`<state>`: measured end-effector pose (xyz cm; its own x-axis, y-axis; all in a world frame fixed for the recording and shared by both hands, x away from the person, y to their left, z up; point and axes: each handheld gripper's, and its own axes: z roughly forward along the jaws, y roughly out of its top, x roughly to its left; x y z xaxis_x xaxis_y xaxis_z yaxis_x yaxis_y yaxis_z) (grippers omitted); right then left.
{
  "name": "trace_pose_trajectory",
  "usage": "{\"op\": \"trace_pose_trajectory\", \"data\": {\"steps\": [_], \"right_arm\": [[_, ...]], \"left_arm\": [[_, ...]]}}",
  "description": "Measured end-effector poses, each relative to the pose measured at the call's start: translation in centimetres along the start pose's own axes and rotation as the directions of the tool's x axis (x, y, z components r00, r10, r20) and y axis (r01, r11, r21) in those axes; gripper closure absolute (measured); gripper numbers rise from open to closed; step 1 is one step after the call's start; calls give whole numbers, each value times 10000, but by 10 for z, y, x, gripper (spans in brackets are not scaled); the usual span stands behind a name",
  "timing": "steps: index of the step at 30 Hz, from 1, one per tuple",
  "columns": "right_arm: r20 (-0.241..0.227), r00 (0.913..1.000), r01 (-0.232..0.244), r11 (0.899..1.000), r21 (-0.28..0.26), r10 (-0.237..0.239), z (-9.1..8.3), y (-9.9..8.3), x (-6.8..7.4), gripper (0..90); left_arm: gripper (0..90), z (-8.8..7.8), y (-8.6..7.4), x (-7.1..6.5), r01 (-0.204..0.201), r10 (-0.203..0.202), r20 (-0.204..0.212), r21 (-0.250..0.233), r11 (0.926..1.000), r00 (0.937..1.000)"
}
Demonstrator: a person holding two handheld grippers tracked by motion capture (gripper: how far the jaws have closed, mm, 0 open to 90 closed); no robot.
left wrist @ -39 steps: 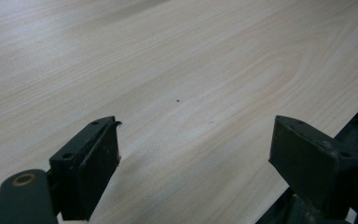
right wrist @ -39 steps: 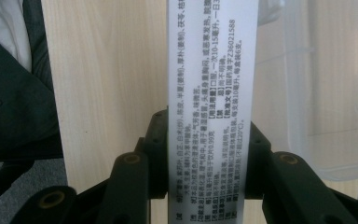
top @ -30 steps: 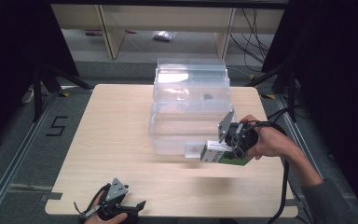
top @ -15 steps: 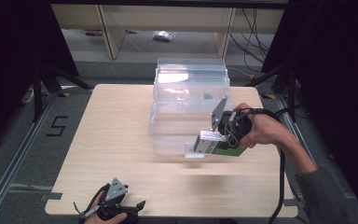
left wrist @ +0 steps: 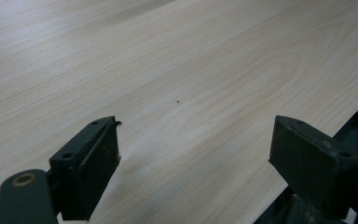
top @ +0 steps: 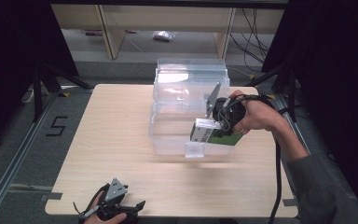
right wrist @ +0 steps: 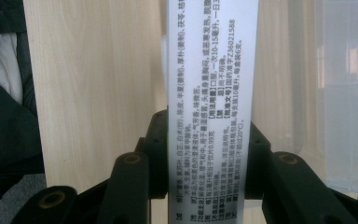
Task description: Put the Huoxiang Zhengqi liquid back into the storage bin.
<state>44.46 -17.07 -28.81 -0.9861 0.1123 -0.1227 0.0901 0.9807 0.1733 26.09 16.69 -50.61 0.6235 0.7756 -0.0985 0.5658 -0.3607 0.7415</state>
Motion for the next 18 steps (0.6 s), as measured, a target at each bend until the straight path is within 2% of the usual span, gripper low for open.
{"op": "trace_pose_trajectory", "data": {"steps": [5,7,8,10,13,14,15,16,18], "right_arm": [[56,9993,373,9993,62,-373,5,2,-15,642],[56,9997,220,9997,51,-220,8,1,-20,642],[87,9995,288,9996,61,-289,9,1,-23,642],[56,9999,116,9995,301,-118,14,0,-31,642],[63,9996,269,9996,80,-269,19,-1,-38,642],[6,10000,19,9998,179,-19,22,-2,-42,642],[6,10000,19,9998,179,-19,22,-2,-42,642],[2,9994,345,9994,38,-345,25,-2,-47,641],[-54,10000,69,9999,155,-68,29,-3,-50,641]], "left_arm": [[151,0,0,0,8,-8,7,-1,10000,10000],[151,0,0,0,2,-2,0,5,10000,10000],[151,0,0,-1,-3,3,-26,-12,10000,10000],[151,0,0,0,14,-14,20,-23,10000,10000],[151,0,-1,0,-9,9,27,-33,10000,10000],[151,0,-1,0,6,-6,20,-35,10000,10000],[151,0,-1,0,6,-6,20,-35,10000,10000],[151,0,-1,0,11,-11,18,-28,10000,10000],[151,-1,-1,0,-9,9,31,-22,10000,10000]]}}
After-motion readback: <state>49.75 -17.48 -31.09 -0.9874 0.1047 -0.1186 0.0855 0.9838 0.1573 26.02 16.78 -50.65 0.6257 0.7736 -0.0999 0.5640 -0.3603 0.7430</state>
